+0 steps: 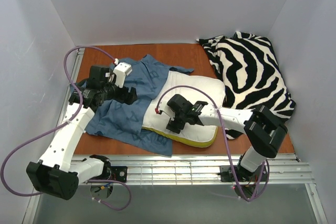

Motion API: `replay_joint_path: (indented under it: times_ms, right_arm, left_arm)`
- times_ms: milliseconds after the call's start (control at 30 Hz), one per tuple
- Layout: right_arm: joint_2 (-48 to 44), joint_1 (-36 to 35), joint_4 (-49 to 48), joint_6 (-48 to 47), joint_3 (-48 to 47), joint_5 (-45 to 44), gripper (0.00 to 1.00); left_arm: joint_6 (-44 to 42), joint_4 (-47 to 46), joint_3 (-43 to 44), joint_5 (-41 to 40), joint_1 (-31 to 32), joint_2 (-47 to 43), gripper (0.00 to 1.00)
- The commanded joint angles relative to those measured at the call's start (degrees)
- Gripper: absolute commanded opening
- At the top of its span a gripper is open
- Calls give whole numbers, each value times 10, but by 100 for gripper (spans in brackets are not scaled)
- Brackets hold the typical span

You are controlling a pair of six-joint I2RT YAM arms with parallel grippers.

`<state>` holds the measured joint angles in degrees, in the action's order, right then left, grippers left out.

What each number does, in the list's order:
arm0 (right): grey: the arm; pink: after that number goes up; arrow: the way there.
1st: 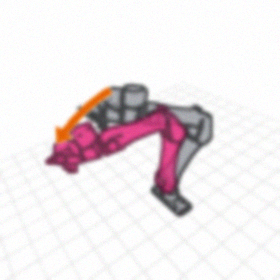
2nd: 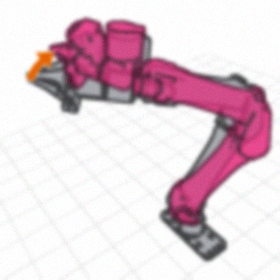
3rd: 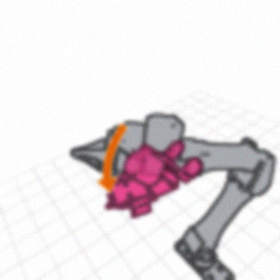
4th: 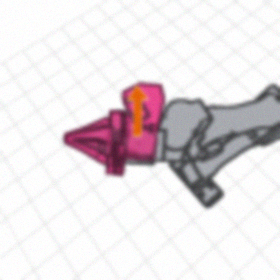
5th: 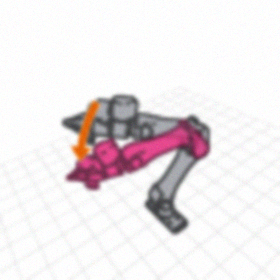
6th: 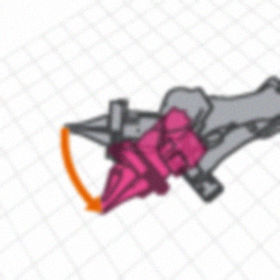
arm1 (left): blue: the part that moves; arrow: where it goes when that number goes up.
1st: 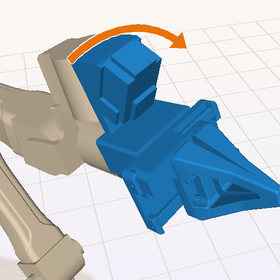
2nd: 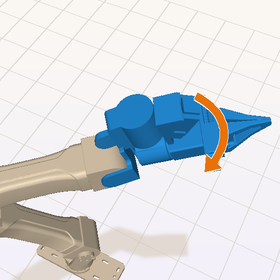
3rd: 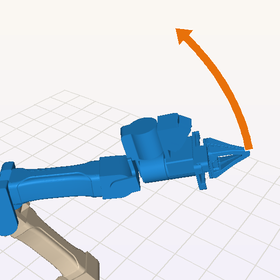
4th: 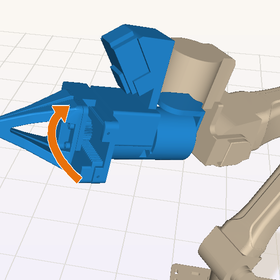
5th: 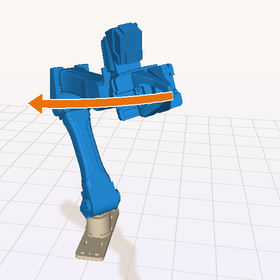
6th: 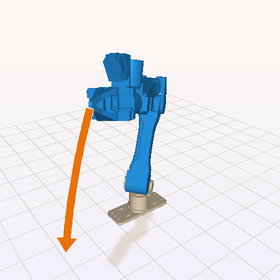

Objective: Put the pillow into the pillowcase

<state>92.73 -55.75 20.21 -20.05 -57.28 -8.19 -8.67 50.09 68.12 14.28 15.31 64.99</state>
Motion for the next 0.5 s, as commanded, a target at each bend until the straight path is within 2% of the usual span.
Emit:
replay_joint_path:
  times_ms: [0, 67, 233, 333, 467]
  right_arm:
    - [-17, -16, -27, 2, -25, 11, 99]
    - [-33, -17, -15, 22, -30, 63, 99]
    - [-20, -18, -3, 11, -25, 77, 99]
    - [-12, -33, -12, -1, -13, 88, 99]
    - [41, -38, -24, 21, -29, 92, 98]
  left_arm:
    - [-40, 61, -37, -8, 0, -49, 98]
    - [-60, 61, -54, -2, 0, -76, 98]
    - [-86, 38, -133, -19, 0, -126, 98]
    - [-109, 5, -165, -24, 2, -108, 98]
    - [-108, -28, -160, -44, 23, -68, 98]
